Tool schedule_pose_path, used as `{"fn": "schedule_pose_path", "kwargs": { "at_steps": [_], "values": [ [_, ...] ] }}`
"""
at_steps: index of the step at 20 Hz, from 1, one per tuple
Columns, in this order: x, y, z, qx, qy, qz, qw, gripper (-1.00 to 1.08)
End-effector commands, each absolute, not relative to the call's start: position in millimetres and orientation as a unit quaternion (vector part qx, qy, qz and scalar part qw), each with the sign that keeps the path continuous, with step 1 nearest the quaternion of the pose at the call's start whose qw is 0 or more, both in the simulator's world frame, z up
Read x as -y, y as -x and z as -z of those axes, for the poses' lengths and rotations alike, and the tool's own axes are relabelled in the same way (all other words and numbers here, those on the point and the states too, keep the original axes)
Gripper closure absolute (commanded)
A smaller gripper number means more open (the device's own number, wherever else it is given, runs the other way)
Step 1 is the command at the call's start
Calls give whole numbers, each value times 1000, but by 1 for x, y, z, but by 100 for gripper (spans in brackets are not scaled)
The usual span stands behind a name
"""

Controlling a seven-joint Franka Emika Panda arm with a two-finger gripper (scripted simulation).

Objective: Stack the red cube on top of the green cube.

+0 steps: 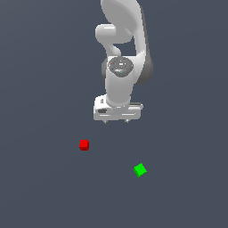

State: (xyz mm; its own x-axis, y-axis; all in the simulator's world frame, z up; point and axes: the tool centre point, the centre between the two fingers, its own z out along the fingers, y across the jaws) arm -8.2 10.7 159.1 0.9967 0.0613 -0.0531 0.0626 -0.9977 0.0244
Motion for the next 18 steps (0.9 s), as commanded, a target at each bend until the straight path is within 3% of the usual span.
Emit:
{"fn": "schedule_pose_path", "kwargs": {
  "at_steps": [1, 8, 18],
  "values": [
    [-11, 8, -159, -31, -999, 26, 13, -92],
    [10, 2, -148, -28, -999, 23, 12, -92],
    [93, -25, -104, -14, -1000, 10, 6, -92]
  ]
}}
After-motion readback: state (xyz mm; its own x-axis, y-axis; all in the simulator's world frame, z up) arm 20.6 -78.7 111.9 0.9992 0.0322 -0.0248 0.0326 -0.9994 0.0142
